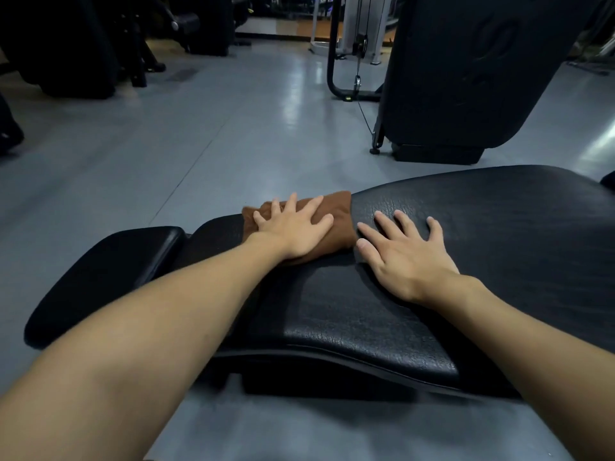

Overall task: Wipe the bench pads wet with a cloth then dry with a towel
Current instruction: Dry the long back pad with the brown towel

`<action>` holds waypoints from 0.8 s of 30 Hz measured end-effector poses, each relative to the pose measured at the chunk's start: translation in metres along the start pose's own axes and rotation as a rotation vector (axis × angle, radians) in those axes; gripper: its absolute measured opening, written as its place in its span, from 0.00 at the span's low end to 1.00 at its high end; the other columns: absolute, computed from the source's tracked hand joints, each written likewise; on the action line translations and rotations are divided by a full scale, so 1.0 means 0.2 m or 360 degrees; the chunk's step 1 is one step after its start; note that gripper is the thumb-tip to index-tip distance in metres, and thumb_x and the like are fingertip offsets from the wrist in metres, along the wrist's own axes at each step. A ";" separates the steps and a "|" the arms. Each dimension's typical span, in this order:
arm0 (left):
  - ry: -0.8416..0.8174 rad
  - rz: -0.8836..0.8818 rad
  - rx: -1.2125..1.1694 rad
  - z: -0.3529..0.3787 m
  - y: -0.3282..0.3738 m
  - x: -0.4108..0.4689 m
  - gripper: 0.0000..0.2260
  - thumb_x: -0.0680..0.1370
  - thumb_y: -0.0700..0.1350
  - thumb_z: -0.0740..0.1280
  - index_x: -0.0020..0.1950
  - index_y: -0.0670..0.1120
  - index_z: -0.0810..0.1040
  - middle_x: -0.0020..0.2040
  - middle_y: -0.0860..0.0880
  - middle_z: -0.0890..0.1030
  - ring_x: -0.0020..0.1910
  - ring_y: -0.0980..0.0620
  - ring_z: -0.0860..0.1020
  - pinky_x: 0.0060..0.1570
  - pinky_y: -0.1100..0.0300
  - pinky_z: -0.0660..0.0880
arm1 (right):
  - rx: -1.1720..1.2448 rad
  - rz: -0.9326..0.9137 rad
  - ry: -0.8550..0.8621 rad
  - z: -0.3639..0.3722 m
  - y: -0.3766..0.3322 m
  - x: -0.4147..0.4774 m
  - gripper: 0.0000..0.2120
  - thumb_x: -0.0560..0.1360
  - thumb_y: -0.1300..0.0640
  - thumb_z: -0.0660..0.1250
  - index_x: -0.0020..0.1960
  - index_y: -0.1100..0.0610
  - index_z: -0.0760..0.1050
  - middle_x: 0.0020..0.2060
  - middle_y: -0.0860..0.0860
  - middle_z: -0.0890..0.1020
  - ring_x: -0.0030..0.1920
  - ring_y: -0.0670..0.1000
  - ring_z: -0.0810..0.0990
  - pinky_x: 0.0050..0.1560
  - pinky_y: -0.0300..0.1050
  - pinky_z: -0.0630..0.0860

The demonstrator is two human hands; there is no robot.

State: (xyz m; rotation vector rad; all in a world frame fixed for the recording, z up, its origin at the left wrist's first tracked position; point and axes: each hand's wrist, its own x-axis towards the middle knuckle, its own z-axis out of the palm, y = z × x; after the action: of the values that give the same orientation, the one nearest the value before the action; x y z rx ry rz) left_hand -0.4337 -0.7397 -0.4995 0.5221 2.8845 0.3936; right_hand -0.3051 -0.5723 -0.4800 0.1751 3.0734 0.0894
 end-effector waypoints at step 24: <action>0.0050 0.0151 0.0082 0.13 -0.19 -0.71 0.28 0.77 0.72 0.47 0.76 0.72 0.43 0.83 0.52 0.44 0.80 0.41 0.41 0.73 0.29 0.42 | 0.0168 -0.0187 -0.0002 0.01 -0.23 0.08 0.26 0.84 0.41 0.40 0.81 0.44 0.51 0.81 0.47 0.52 0.81 0.51 0.46 0.76 0.65 0.39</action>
State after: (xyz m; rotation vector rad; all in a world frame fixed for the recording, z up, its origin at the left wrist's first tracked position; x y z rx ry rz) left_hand -0.3096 -0.8209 -0.5168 0.6688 2.9147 0.3447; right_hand -0.3251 -0.6157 -0.4856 -0.0005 3.0802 -0.0787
